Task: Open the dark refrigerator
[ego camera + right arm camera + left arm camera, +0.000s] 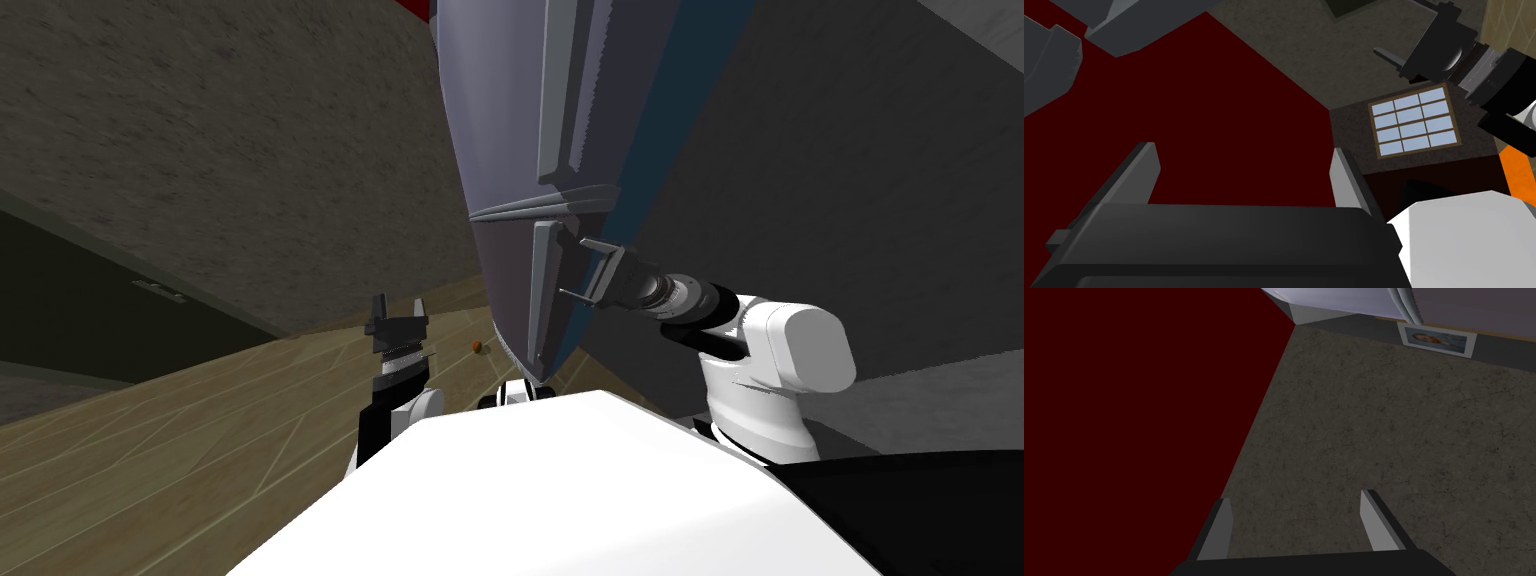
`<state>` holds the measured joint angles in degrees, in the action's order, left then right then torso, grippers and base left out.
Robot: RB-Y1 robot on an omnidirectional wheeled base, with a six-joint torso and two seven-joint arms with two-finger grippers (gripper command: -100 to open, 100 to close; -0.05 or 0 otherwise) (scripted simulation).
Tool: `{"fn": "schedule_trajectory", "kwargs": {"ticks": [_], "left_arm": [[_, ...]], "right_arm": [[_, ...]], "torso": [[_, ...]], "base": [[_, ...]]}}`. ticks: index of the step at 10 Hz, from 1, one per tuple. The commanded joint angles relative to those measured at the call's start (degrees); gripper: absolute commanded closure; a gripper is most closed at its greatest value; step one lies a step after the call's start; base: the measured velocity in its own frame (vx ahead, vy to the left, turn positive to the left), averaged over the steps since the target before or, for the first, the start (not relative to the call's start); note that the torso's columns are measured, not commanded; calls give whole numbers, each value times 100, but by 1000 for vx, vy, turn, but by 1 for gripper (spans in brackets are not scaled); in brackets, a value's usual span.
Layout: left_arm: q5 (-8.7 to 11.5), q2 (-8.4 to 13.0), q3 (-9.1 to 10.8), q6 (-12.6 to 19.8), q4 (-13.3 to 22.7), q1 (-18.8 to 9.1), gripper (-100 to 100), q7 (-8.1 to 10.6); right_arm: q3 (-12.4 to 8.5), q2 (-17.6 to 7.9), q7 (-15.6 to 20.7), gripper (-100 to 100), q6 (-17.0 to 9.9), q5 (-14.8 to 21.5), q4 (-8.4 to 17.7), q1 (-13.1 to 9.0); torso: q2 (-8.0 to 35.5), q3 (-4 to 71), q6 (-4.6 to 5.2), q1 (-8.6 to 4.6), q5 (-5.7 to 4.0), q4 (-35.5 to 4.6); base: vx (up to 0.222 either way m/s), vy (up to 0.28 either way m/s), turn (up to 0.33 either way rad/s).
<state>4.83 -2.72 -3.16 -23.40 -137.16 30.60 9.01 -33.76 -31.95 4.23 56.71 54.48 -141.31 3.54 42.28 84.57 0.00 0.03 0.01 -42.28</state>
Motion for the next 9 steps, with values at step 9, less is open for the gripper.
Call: {"fn": "schedule_trajectory", "kwargs": {"ticks": [9], "left_arm": [[0, 0, 0, 0, 0, 0, 0, 0]], "right_arm": [[-977, -949, 269, -100, 894, 1626, 39, -895]], "torso": [[-1, 1, 1, -11, -3, 0]], "base": [[-3, 21, 12]]}}
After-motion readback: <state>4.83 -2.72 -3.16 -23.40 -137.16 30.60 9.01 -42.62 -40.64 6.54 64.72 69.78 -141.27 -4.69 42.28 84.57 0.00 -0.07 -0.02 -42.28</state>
